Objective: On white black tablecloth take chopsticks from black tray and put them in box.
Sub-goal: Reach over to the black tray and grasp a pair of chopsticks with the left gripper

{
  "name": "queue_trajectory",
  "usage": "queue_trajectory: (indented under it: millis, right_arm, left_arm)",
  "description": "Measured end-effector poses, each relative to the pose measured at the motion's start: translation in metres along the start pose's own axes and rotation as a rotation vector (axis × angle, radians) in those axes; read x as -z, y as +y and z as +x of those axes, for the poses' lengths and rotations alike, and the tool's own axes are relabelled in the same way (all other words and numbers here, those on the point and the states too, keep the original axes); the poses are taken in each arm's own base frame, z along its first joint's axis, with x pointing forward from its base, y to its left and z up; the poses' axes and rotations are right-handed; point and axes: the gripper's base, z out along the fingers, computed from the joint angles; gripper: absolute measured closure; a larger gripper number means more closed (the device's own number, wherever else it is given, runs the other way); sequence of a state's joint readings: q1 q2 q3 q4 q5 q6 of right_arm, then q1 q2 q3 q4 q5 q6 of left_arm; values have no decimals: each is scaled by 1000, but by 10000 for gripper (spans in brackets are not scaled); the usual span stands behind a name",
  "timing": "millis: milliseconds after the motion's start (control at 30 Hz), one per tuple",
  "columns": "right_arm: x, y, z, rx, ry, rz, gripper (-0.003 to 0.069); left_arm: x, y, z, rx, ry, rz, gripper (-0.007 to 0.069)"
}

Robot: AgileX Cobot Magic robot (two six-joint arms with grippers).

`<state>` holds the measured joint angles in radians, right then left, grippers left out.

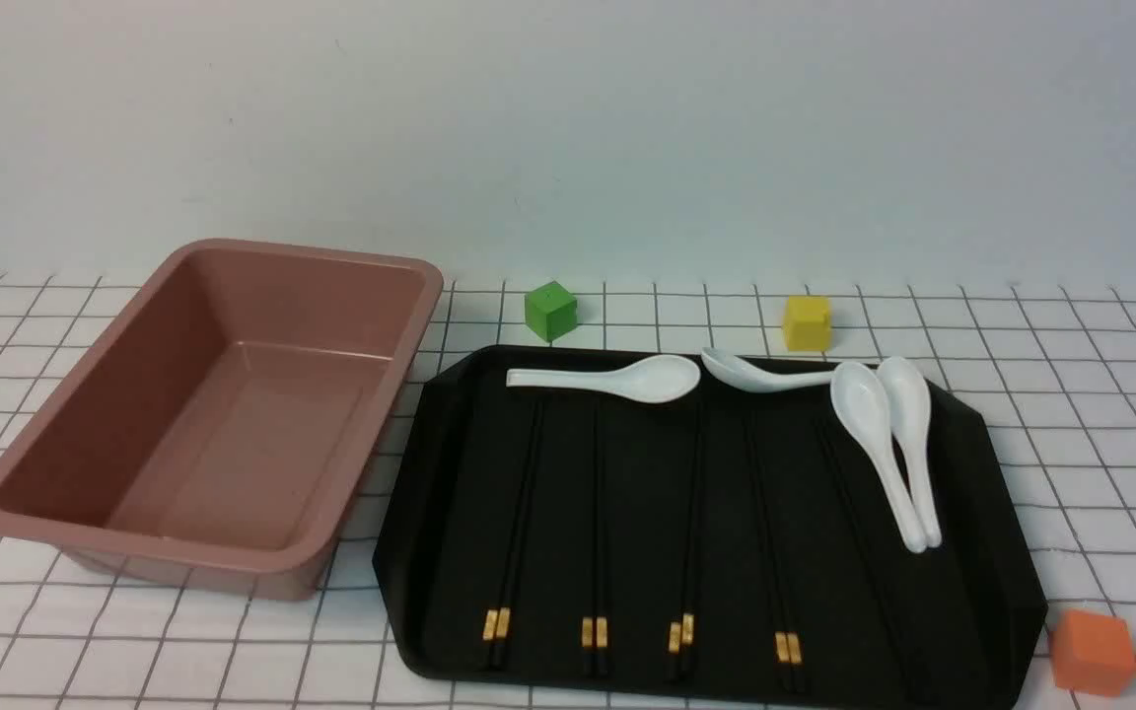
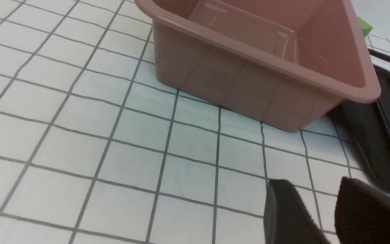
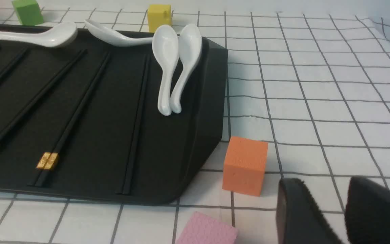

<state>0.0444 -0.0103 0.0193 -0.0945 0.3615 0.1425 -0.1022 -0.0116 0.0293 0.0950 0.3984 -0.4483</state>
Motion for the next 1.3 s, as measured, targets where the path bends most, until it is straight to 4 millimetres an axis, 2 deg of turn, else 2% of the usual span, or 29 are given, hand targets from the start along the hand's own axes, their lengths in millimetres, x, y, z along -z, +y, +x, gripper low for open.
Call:
queue_trajectory:
  millis: [1300]
  right_arm:
    - [0,0,0,0,0,0,419]
  left_arm:
    - [0,0,0,-5,-1,-1,386]
